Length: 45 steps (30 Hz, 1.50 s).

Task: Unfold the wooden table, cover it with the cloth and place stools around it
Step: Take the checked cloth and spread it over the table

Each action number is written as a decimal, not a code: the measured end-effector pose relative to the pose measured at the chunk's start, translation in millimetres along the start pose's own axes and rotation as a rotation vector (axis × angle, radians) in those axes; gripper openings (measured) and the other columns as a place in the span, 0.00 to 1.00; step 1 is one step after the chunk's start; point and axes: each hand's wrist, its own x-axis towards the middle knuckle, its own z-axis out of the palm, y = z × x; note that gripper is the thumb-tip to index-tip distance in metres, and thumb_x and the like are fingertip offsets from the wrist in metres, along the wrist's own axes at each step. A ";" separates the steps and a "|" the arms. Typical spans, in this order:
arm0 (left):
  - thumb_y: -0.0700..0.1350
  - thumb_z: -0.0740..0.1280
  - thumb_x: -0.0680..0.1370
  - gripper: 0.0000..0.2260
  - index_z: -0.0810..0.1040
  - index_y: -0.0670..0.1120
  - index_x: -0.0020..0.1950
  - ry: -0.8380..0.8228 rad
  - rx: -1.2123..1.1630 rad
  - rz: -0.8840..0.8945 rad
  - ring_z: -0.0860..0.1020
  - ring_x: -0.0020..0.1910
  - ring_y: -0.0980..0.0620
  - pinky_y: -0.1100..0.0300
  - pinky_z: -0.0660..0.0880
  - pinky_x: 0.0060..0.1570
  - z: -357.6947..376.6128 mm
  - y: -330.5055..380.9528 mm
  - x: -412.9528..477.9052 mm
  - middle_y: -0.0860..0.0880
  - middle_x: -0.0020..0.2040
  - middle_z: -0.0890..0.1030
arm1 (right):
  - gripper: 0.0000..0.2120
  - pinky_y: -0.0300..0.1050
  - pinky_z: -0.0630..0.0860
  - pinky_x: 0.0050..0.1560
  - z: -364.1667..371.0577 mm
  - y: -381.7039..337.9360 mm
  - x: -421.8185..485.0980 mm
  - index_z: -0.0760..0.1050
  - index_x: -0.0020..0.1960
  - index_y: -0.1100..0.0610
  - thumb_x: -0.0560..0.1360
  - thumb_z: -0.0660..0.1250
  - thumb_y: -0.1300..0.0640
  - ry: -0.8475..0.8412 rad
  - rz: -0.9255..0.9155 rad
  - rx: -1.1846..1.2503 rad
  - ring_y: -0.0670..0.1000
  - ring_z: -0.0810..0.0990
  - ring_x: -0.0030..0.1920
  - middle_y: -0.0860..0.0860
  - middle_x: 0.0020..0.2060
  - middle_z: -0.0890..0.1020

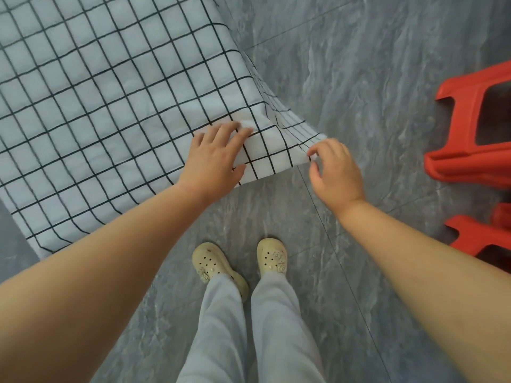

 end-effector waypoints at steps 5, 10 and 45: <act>0.49 0.64 0.76 0.29 0.57 0.50 0.75 0.085 -0.131 -0.211 0.59 0.72 0.42 0.46 0.55 0.70 -23.3 -36.0 -40.6 0.45 0.75 0.59 | 0.11 0.54 0.74 0.51 -0.3 -80.7 24.1 0.74 0.55 0.59 0.73 0.65 0.63 -0.130 -0.253 0.047 0.56 0.74 0.53 0.55 0.52 0.76; 0.48 0.64 0.77 0.27 0.59 0.49 0.74 0.037 -0.142 -0.438 0.59 0.72 0.42 0.46 0.59 0.68 -30.3 -101.9 -110.3 0.45 0.75 0.59 | 0.12 0.55 0.75 0.49 30.1 -174.0 38.9 0.75 0.57 0.59 0.73 0.66 0.62 -0.232 -0.385 0.030 0.58 0.74 0.55 0.56 0.53 0.76; 0.49 0.64 0.77 0.06 0.78 0.48 0.48 0.229 -0.633 -0.879 0.77 0.46 0.49 0.52 0.74 0.42 55.0 -219.8 -315.7 0.51 0.44 0.80 | 0.21 0.52 0.74 0.51 191.8 -387.0 -30.9 0.74 0.63 0.57 0.71 0.70 0.63 -0.486 -0.766 -0.277 0.59 0.72 0.54 0.56 0.53 0.74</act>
